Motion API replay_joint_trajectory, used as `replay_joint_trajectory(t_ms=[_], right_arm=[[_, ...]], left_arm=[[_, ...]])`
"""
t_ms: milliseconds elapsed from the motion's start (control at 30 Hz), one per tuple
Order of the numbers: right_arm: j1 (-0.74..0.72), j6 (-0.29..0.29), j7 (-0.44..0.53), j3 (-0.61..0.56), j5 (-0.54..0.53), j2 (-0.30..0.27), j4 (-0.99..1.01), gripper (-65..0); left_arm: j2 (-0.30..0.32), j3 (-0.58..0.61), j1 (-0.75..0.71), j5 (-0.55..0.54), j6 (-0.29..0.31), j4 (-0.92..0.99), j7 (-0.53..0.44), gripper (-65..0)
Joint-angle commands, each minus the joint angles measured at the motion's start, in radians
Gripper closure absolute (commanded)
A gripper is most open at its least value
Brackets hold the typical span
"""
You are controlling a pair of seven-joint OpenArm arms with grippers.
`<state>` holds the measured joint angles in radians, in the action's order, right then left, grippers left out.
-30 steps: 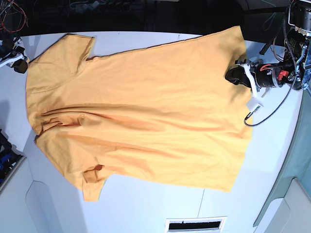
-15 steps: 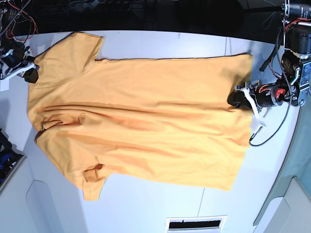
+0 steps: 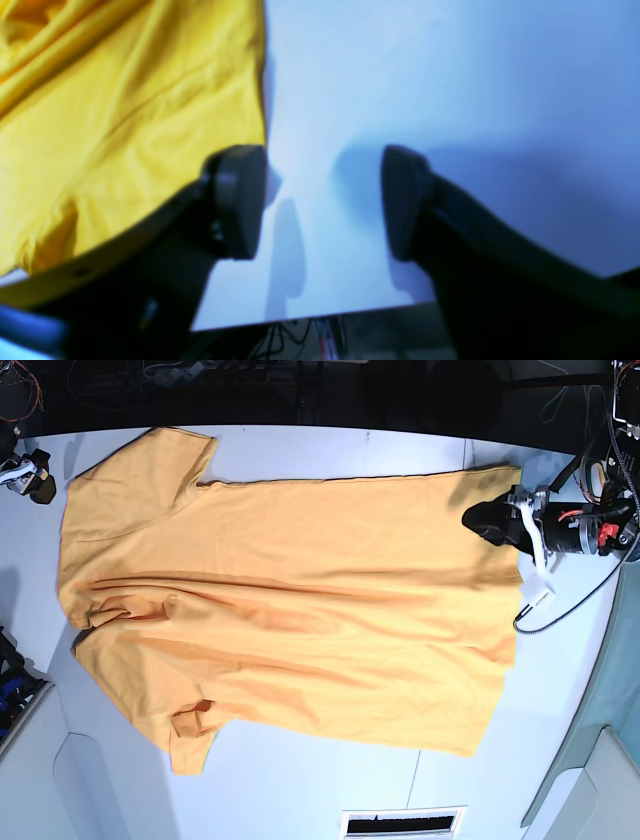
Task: Layout the t-shirt on the table in an organized manner, then fold the t-shirt properly
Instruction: 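Grasp the shoulder corner with the left gripper and pull it outward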
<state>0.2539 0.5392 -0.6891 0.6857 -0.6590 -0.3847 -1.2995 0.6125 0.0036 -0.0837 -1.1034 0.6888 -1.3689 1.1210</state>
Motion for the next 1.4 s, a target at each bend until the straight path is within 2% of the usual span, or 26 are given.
replay_joint_trajectory(t_ms=[0,100,267,367,467,567,733,833,1000,1167,1233,1267,1300,1367], right_arm=[[0.007,0.008,0.014,0.000,-0.014,-0.022,-0.016,-37.9],[0.027,0.008,0.013,-0.035,-0.011,-0.020,-0.016,-37.9],[0.040,0.008,0.010,-0.127,-0.019,-0.013,-0.016,-37.9],[0.040,0.018,0.011,-0.184,-0.019,-0.005,-0.016,-37.7],[0.040,0.019,0.011,-0.206,-0.019,0.022,-0.016,-37.7],[0.040,0.019,0.011,-0.208,-0.019,0.045,-0.016,-37.7],[0.040,0.019,0.011,-0.208,-0.019,0.055,-0.016,-37.7],[0.040,0.019,0.011,-0.208,-0.021,0.055,-0.016,-37.7],[0.040,0.019,0.010,-0.208,-0.022,0.055,-0.016,-37.7],[0.040,0.019,0.003,-0.208,-0.023,0.055,-0.016,-37.7],[0.040,0.019,0.003,-0.208,-0.023,0.055,-0.016,-36.2],[0.040,0.019,0.003,-0.208,-0.031,0.055,-0.016,-32.7],[0.040,0.019,0.003,-0.208,-0.040,0.055,-0.016,-26.9],[0.040,0.018,0.002,-0.208,-0.063,0.055,-0.016,-8.8]], left_arm=[[0.018,-0.018,-0.004,-0.023,0.009,-0.024,-0.021,-32.0],[-0.005,-0.075,-0.042,-0.022,0.009,-0.029,-0.029,-32.0],[-0.061,-0.235,-0.078,-0.020,0.009,-0.029,-0.029,-32.0],[-0.066,-0.318,-0.106,0.000,0.009,-0.029,-0.033,-32.2],[-0.067,-0.380,-0.144,0.023,0.009,-0.029,-0.049,-36.4],[-0.069,-0.382,-0.187,0.048,0.009,-0.029,-0.068,-36.6],[-0.101,-0.382,-0.242,0.224,0.009,-0.018,-0.214,-36.6],[-0.129,-0.382,-0.244,0.289,0.009,-0.018,-0.219,-36.6],[-0.171,-0.362,-0.244,0.330,0.009,-0.017,-0.220,-36.6],[-0.183,-0.272,-0.246,0.374,0.009,-0.017,-0.219,-36.4],[-0.183,-0.237,-0.248,0.391,0.009,-0.017,-0.219,-32.1],[-0.183,-0.226,-0.249,0.390,0.009,-0.018,-0.219,-27.1],[-0.183,-0.219,-0.249,0.386,0.009,-0.018,-0.219,-20.0],[-0.183,-0.217,-0.249,0.382,0.009,-0.018,-0.220,-5.2]])
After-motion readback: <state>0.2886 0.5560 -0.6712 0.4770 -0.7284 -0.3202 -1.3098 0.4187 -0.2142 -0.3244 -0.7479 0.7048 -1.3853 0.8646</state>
